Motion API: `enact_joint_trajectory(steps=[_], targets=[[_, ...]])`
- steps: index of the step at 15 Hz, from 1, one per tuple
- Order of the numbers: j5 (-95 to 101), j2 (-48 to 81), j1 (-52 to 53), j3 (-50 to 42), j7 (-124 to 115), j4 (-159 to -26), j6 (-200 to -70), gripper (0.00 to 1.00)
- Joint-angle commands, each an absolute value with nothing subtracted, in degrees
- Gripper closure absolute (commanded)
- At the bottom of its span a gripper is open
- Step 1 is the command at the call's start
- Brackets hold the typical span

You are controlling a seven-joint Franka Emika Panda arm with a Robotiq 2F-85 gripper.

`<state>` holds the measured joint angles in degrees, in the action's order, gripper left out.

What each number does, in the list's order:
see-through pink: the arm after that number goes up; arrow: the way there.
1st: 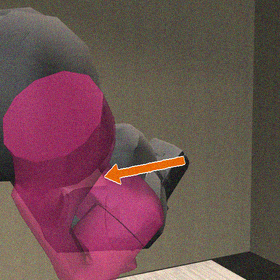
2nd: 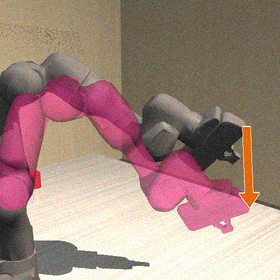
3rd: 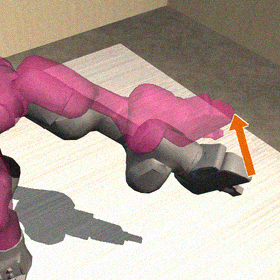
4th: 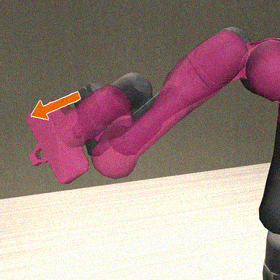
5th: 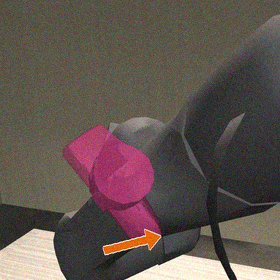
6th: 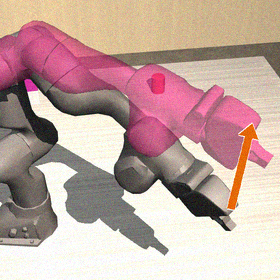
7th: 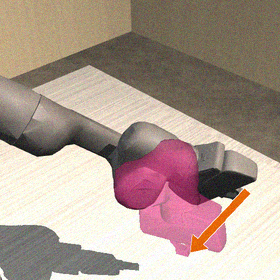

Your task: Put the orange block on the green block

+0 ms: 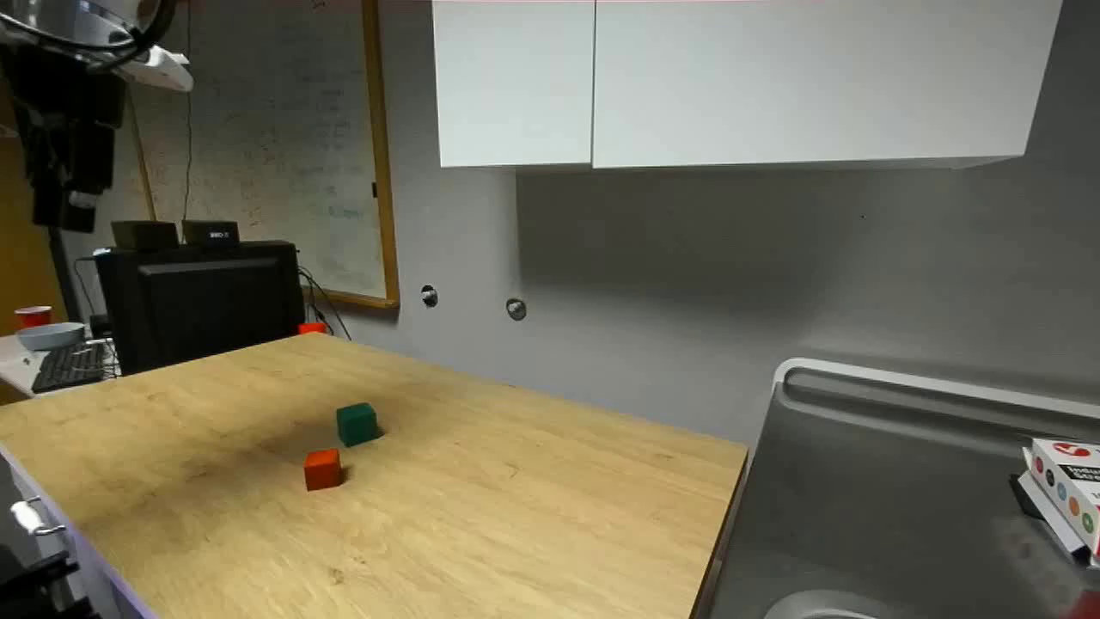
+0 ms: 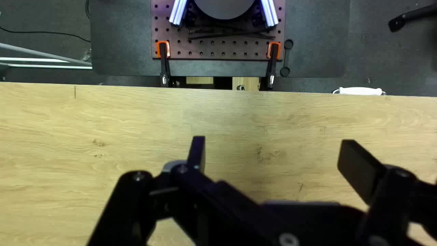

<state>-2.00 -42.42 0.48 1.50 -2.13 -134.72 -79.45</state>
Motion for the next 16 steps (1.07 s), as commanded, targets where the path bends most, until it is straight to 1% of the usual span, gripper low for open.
enact_joint_trajectory(steps=[1, 10, 16], targets=[[-1.99, -42.34, 0.43, 1.52, -2.09, -134.56, -79.42, 0.00], [-2.40, -41.13, -0.19, 1.02, -2.78, -134.32, -80.48, 0.00], [-5.69, -32.62, -4.01, -2.77, -6.21, -134.01, -90.85, 0.00]])
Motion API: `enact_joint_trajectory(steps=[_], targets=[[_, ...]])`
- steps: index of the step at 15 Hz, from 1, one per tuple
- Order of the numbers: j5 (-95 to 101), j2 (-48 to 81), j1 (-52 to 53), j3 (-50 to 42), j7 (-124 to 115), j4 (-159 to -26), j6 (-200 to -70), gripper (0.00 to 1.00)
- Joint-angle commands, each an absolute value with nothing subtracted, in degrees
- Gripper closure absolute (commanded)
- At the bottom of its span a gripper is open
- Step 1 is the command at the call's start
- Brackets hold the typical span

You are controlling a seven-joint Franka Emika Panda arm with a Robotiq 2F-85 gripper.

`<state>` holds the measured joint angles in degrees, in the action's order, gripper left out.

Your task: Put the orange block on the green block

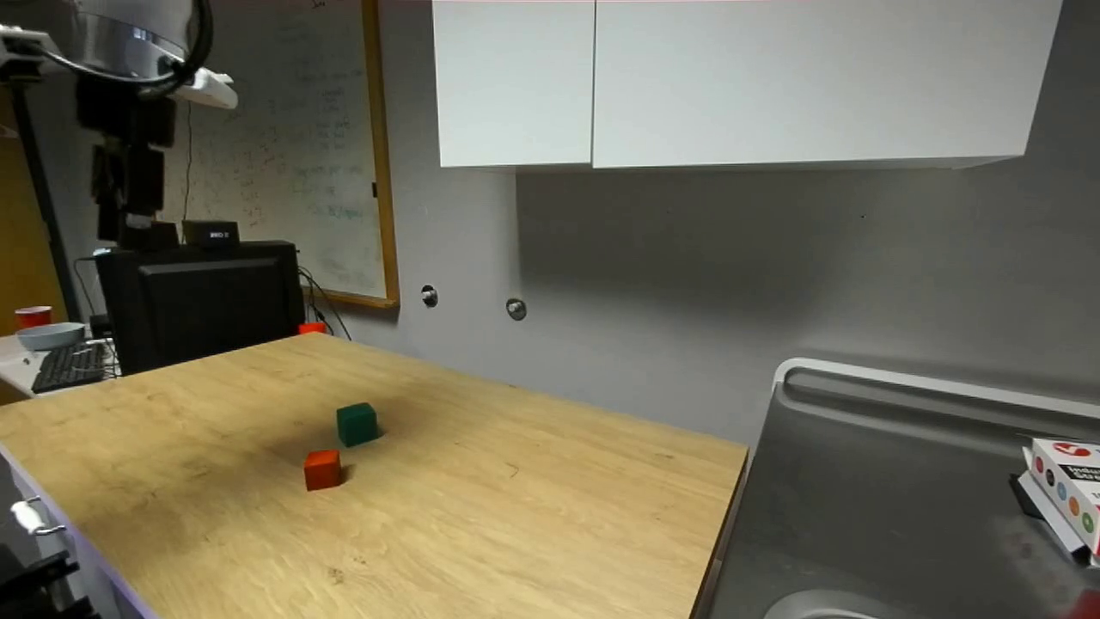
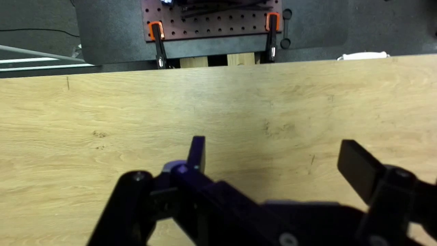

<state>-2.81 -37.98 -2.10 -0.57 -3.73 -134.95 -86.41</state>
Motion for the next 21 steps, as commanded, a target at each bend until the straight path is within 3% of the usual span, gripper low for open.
enact_joint_trajectory(steps=[1, 12, 21], targets=[[-6.53, -30.53, -4.82, -3.41, -7.23, -133.80, -92.80, 0.00], [-14.12, -6.05, -10.09, -7.71, -19.27, -131.78, -111.19, 0.00], [-15.78, 9.88, -9.89, -9.19, -24.90, -125.66, -111.79, 0.00]])
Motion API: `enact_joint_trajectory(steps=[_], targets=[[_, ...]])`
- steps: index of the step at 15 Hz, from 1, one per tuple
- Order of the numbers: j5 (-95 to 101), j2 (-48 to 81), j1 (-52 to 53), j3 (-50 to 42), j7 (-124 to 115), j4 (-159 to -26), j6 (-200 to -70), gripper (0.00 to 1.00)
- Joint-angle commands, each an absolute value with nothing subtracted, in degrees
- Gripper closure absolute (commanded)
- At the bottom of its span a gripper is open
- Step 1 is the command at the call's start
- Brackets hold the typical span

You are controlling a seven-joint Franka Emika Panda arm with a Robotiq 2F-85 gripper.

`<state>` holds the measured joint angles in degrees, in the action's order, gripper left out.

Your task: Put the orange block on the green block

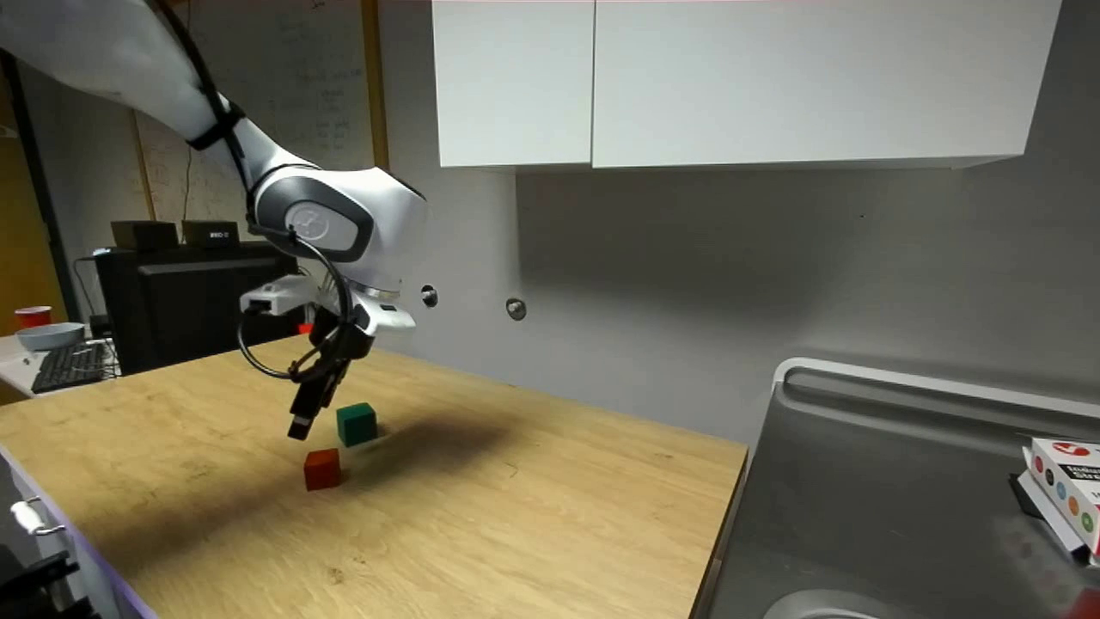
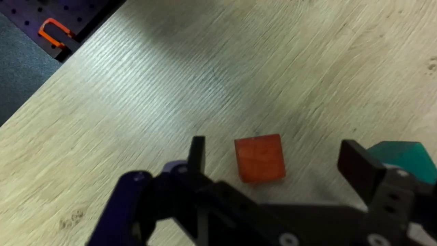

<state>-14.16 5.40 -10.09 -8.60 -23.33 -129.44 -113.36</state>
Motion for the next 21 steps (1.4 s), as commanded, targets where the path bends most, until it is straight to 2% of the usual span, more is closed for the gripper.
enact_joint_trajectory(steps=[1, 9, 10, 11, 12, 20, 21], targets=[[-16.15, 11.39, -9.79, -9.24, -24.89, -124.86, -111.71, 0.00], [-20.65, 22.44, -9.71, -8.83, -24.01, -116.84, -110.08, 0.00], [-20.93, 23.09, -9.75, -8.88, -24.02, -116.16, -109.84, 0.25], [-21.19, 23.63, -9.90, -9.00, -23.96, -115.46, -109.52, 0.25], [-21.35, 24.03, -10.01, -9.08, -23.92, -114.90, -109.30, 0.32], [-21.25, 22.65, -10.57, -9.99, -23.96, -111.28, -107.21, 0.95], [-21.39, 22.41, -10.62, -10.01, -23.80, -110.80, -106.95, 0.98]])
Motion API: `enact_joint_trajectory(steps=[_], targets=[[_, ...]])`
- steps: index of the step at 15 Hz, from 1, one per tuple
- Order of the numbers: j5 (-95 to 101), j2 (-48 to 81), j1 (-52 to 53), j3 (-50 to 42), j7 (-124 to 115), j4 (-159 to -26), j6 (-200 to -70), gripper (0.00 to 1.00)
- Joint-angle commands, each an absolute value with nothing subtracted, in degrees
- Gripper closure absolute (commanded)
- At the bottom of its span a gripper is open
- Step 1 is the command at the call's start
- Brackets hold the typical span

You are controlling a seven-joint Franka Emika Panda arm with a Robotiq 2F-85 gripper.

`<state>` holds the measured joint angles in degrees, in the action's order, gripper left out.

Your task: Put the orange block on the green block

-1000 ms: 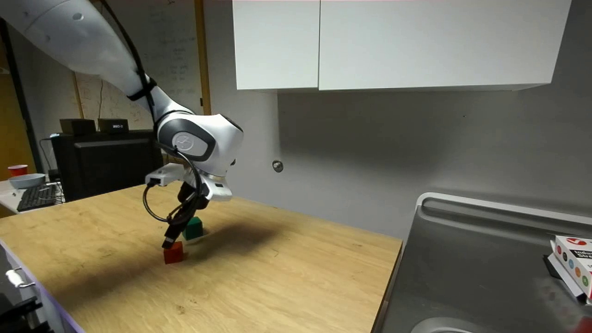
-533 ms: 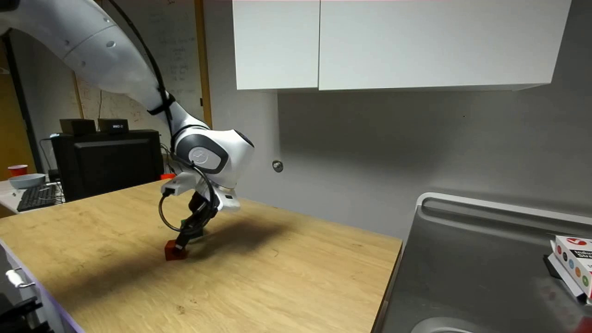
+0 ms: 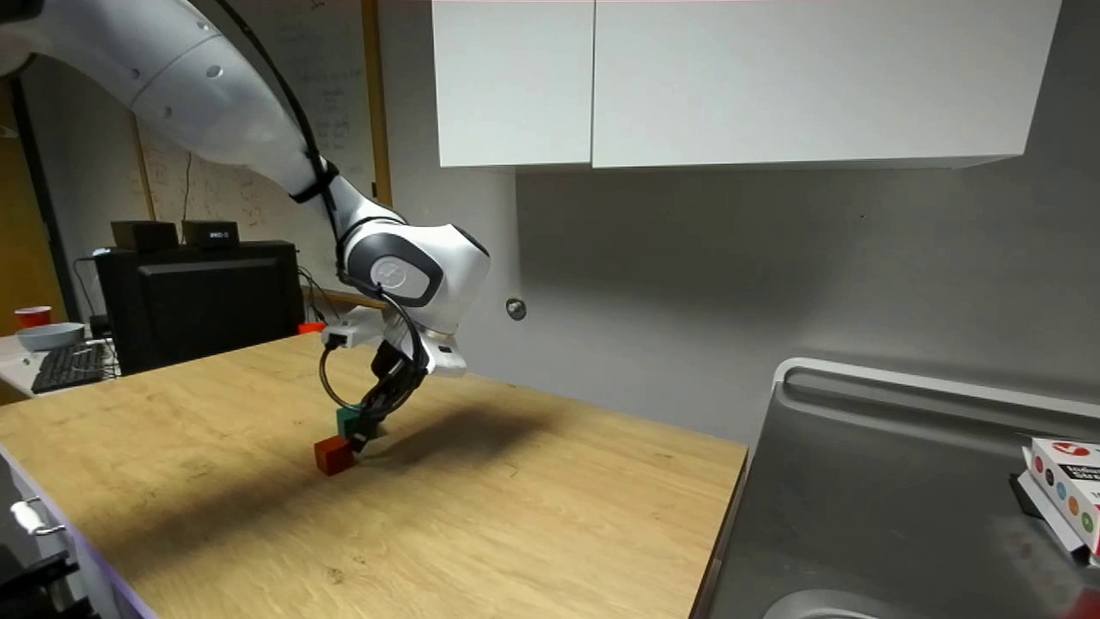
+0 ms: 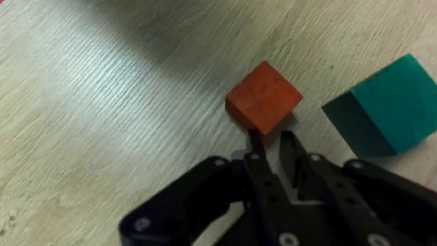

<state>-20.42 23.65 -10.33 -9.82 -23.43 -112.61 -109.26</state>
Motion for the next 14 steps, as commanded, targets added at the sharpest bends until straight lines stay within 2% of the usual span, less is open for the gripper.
enact_joint_trajectory(steps=[1, 2, 3, 4, 6, 12, 14], targets=[[-21.31, 22.31, -10.60, -10.07, -23.76, -110.34, -106.67, 1.00], [-21.72, 22.36, -10.70, -9.97, -23.80, -109.87, -105.82, 0.68], [-22.08, 22.16, -10.67, -9.92, -23.98, -109.79, -105.50, 0.73], [-22.74, 21.93, -10.48, -9.85, -24.68, -109.95, -105.39, 0.73], [-24.97, 21.41, -10.18, -9.73, -26.32, -110.71, -105.92, 0.61], [-26.97, 19.11, -7.13, -10.35, -36.05, -115.41, -111.53, 0.15], [-25.01, 16.83, -6.51, -10.69, -37.52, -118.11, -113.43, 0.02]])
